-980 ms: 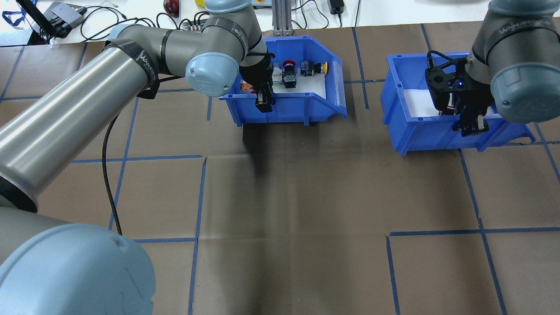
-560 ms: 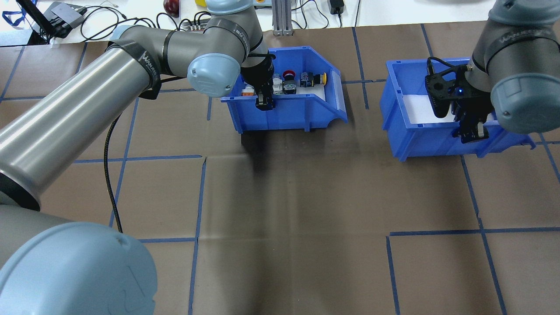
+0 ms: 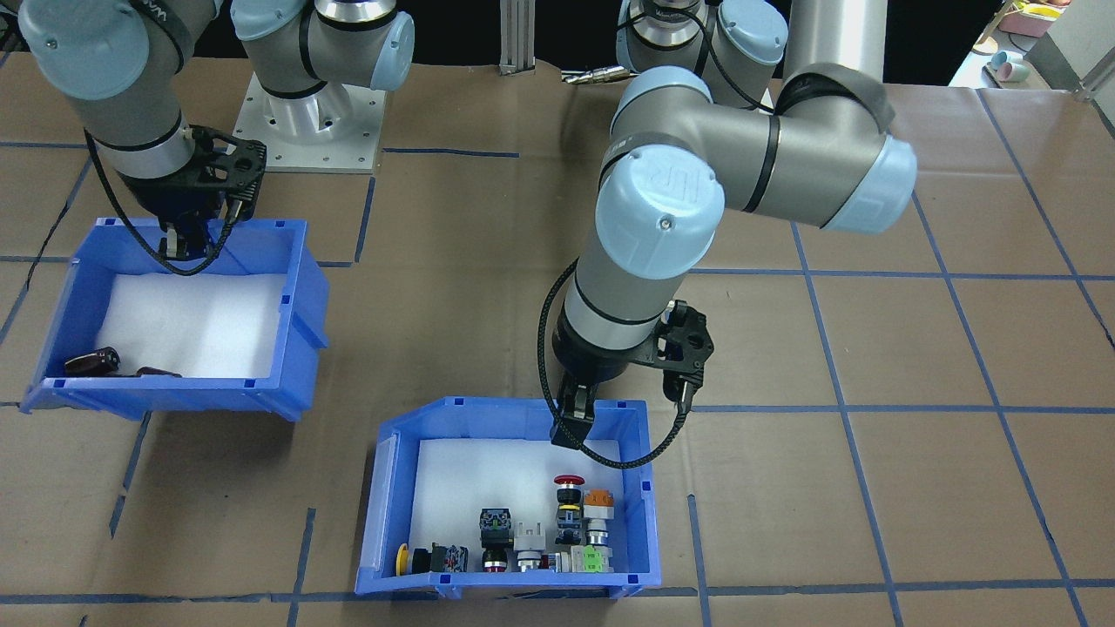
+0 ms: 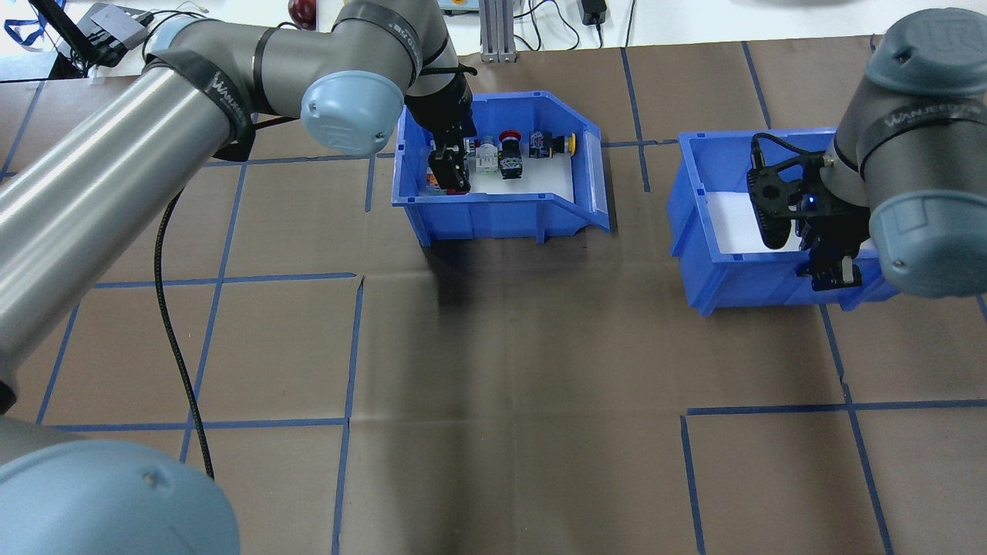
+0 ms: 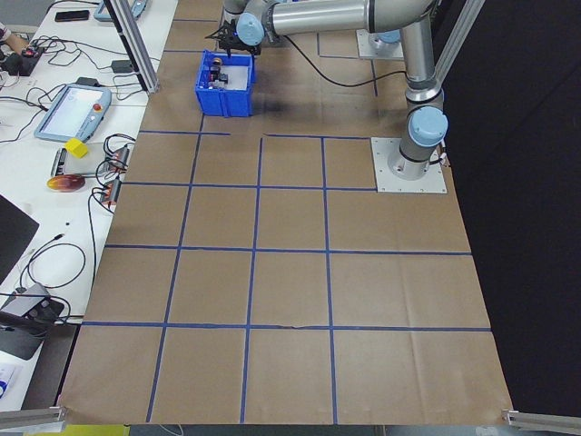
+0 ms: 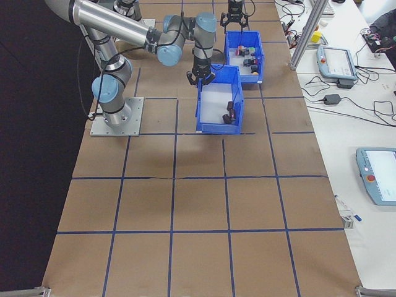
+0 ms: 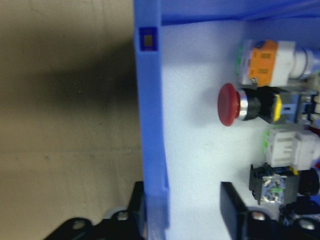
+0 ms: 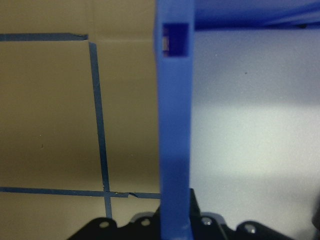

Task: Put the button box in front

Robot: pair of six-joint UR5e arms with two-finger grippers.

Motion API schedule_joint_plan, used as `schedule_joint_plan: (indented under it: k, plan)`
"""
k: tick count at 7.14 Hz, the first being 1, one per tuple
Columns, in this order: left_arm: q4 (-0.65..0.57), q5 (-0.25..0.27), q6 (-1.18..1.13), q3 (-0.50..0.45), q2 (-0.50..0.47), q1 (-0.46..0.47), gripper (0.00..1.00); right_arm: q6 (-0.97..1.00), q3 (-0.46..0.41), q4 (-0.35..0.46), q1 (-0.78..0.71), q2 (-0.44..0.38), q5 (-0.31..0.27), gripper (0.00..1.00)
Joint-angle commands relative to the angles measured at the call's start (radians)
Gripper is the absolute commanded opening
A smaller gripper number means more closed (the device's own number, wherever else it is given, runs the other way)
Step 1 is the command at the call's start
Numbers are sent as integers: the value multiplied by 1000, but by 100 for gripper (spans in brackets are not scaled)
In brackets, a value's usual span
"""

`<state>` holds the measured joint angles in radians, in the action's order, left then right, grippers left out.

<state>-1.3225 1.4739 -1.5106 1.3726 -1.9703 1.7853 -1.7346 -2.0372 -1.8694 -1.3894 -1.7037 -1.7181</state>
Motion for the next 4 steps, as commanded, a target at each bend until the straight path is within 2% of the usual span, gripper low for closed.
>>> schedule_joint_plan:
  k: [1,3,4]
  plan:
    - [-207,34,363,0,140,-88,98,73,-93,-2,-44,-72,15,8]
    - [-350,37,789,8,270,-188,99,229,-133,-5,-191,-86,11,8]
    - [-380,39,987,26,327,-222,99,306,-133,-5,-250,-86,12,8]
